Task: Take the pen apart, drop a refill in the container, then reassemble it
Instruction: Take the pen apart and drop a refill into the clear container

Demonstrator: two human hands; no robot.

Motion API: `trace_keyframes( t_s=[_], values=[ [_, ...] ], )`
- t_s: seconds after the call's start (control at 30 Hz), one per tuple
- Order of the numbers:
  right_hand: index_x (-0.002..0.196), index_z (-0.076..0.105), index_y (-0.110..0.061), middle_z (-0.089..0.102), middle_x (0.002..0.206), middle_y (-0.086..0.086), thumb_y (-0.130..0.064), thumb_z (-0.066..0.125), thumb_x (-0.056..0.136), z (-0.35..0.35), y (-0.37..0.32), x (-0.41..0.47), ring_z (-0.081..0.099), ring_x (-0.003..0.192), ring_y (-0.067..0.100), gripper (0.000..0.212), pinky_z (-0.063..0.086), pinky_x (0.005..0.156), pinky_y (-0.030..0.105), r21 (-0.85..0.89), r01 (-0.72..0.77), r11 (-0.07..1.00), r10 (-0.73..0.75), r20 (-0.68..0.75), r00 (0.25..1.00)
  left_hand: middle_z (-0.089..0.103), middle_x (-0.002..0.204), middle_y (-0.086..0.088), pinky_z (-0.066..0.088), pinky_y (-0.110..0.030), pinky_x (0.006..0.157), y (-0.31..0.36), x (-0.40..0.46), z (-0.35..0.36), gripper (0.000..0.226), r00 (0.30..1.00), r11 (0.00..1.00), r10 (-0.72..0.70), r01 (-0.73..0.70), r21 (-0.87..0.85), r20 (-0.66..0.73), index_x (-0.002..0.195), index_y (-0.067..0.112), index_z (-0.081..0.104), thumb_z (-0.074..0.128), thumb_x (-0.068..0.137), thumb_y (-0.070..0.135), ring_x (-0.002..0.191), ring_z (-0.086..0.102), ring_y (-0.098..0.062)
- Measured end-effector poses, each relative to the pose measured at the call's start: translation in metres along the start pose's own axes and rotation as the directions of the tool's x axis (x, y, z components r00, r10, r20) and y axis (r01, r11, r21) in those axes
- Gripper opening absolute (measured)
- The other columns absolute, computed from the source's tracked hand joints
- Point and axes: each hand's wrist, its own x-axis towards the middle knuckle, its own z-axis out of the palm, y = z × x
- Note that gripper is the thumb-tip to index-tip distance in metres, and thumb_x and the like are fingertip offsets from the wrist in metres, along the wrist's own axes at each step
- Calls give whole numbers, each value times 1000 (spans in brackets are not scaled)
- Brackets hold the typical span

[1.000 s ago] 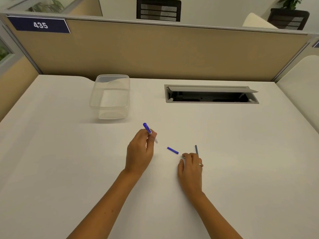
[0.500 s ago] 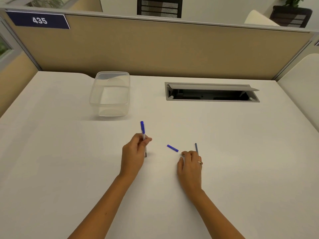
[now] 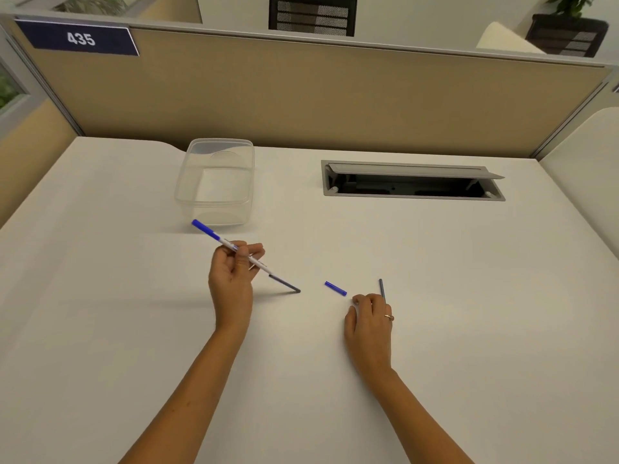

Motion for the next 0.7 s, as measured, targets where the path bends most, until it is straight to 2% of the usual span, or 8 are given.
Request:
trace_keyframes(
  t_s=[0.13,0.23,0.3,0.4,0.47,0.6,0.7],
  values=[
    [99,62,-4,59,97,13,0,57,83,0,1,0,55,82,30,17,43,70,35,2,0,1000,0,8,1000,71,87,-6,58,-25,63,2,16,-17,11,974,977,-200,192,-88,-101,97,16,61,52,96,22,74,73,-16],
    [98,61,-5,58,97,12,0,56,83,0,1,-1,55,83,30,17,44,72,36,29,-6,1000,6,22,1000,69,83,-9,56,-23,55,-6,26,-37,17,923,922,-384,385,36,-29,104,8,63,56,93,18,66,71,-16],
    [98,60,-4,58,98,12,1,56,83,0,2,-1,55,83,31,17,47,72,39,60,-13,998,11,29,1000,69,84,-11,57,-23,54,-13,27,-51,21,891,885,-454,451,116,-5,108,3,63,58,92,17,68,71,-16],
    [101,59,-5,58,101,11,0,56,84,0,3,-1,56,87,30,18,48,77,40,121,-41,992,37,31,999,70,91,-14,57,-22,54,-21,25,-69,25,872,863,-488,487,133,-21,110,0,62,59,91,16,80,70,-22],
    [101,60,-5,60,101,10,2,56,83,-1,2,-1,56,90,29,19,48,79,40,159,-39,986,37,17,999,70,95,-16,57,-23,56,-23,26,-76,25,864,857,-503,501,117,-11,110,0,62,59,91,16,81,72,-21],
    [96,62,-5,61,96,12,6,58,81,-2,-17,0,56,85,30,19,50,73,40,204,127,971,-133,14,991,71,98,-17,58,-24,58,-24,32,-78,21,845,841,-533,524,130,41,107,3,65,59,91,15,76,74,-17],
    [101,65,-2,62,99,16,3,60,81,5,-39,9,57,87,33,21,42,78,30,197,256,946,-284,132,950,72,99,-17,59,-26,61,-26,32,-80,18,837,837,-544,536,112,55,104,6,66,60,91,17,80,74,-19]
  ],
)
